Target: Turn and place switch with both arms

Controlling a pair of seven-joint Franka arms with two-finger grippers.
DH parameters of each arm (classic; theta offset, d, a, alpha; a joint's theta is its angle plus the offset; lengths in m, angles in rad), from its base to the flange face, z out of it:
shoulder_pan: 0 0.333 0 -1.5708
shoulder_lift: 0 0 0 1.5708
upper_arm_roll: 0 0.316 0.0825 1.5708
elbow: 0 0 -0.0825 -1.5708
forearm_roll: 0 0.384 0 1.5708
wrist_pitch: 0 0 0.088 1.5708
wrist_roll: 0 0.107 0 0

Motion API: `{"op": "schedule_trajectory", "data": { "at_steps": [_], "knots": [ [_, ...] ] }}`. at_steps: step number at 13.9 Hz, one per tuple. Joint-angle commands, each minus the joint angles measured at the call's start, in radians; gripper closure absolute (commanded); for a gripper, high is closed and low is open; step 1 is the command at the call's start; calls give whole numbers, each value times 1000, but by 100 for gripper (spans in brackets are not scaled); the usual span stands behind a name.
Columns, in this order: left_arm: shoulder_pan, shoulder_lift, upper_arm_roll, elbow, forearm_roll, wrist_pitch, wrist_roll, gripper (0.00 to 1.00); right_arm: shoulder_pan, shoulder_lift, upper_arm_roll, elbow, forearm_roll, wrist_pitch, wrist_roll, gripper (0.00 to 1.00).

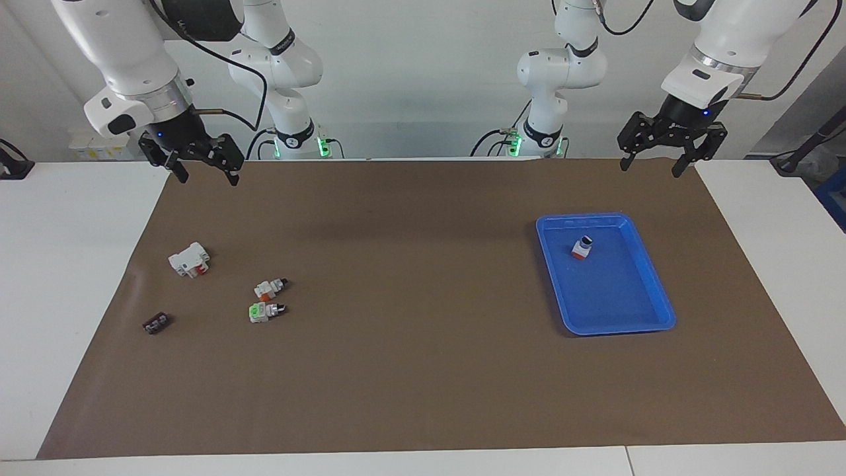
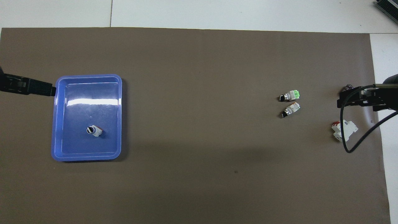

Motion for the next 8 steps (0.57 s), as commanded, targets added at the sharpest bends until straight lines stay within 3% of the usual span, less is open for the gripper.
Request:
{"op": "schedule_trajectory", "data": {
  "at_steps": [1,8],
  "knots": [
    [-20,-11,18,0,21,-63,10,0,-8,-15,3,-13,16,-5,10,0],
    [-15,-1,31,13,12,-156,11,0,-6,-15,3,-13,17,-5,10,0]
  ]
}}
